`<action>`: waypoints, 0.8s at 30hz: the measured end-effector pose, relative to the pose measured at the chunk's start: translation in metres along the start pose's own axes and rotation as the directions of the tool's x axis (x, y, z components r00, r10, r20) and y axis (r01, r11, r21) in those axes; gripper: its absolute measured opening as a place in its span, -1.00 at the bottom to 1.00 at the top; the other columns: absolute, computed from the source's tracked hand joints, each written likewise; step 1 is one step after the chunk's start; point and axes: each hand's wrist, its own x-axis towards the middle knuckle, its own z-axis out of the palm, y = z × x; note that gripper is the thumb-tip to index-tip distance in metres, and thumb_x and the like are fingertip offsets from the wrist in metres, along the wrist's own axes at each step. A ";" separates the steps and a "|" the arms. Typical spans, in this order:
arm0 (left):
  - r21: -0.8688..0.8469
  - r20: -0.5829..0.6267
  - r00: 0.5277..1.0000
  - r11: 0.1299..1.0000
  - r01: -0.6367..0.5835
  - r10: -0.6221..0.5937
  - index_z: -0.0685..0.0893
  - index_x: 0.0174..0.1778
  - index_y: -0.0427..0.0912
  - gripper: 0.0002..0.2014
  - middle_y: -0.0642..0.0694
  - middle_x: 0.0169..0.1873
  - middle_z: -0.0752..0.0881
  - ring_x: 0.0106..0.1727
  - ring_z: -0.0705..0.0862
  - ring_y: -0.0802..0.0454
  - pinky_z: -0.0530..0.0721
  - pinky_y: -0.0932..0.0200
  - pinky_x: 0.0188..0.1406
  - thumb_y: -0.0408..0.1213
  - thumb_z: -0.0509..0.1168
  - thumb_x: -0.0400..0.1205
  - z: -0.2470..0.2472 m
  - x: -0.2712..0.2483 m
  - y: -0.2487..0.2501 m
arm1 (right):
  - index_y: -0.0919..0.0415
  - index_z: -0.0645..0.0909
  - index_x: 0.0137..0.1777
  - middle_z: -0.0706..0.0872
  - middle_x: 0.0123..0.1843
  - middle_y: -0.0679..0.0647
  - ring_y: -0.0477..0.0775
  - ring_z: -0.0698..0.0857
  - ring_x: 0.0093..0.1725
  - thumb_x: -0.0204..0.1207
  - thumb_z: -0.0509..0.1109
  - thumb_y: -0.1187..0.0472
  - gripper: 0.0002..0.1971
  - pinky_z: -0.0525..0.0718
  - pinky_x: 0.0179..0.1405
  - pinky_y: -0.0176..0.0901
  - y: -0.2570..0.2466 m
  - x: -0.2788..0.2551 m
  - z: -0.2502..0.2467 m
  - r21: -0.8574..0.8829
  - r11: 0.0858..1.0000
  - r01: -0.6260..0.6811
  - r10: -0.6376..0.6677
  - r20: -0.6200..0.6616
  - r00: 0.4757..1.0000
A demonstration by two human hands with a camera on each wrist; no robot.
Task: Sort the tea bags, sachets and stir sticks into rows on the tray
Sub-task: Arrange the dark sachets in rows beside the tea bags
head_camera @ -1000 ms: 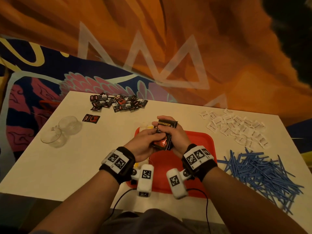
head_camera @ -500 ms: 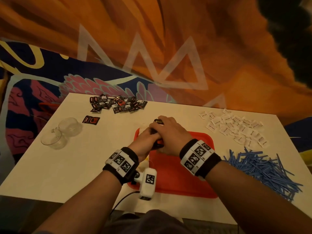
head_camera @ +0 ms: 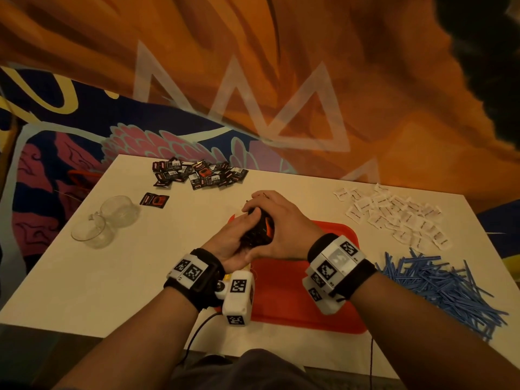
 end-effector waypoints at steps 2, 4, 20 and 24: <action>0.021 -0.030 0.999 1.000 0.013 -0.012 0.57 0.31 -0.27 -0.05 -0.25 0.03 0.76 0.05 0.80 -0.09 0.82 0.04 -0.04 0.05 0.78 0.06 0.001 0.001 0.001 | -0.03 0.53 0.28 0.55 0.21 -0.09 -0.08 0.53 0.19 0.14 0.71 -0.09 -0.31 0.60 0.24 -0.10 -0.001 0.001 0.000 -0.043 0.999 -0.006 0.005 -0.025 1.000; 0.033 -0.029 0.999 0.999 0.043 -0.042 0.56 0.33 -0.26 -0.02 -0.24 0.02 0.77 0.04 0.81 -0.08 0.82 0.06 -0.11 0.04 0.78 0.04 0.001 0.002 0.002 | -0.06 0.50 0.32 0.56 0.20 -0.09 -0.07 0.55 0.17 0.16 0.68 -0.07 -0.29 0.62 0.22 -0.03 -0.002 0.000 0.000 -0.061 0.998 -0.027 0.026 -0.015 1.000; 0.243 -0.281 0.960 0.969 0.053 0.019 0.66 0.28 -0.44 -0.70 -0.43 0.07 0.75 -0.03 0.79 -0.22 0.78 -0.07 0.00 -0.47 0.23 0.64 -0.003 0.020 0.012 | -0.02 0.22 0.63 0.49 0.42 -0.01 -0.05 0.62 0.25 0.37 0.61 -0.07 -0.11 0.67 0.13 -0.19 0.023 -0.010 0.009 0.453 0.773 -0.444 0.517 -0.044 0.855; 0.344 -0.319 0.941 0.939 0.005 0.111 0.63 0.32 -0.47 -0.65 -0.53 0.20 0.70 0.12 0.74 -0.33 0.65 -0.28 0.30 -0.55 0.34 0.59 -0.009 0.028 0.009 | 0.14 0.67 0.08 0.78 0.04 0.16 0.03 0.77 -0.07 0.47 0.57 0.13 -0.76 0.75 -0.21 -0.13 0.037 -0.010 0.017 0.590 0.635 -0.499 0.631 -0.022 0.776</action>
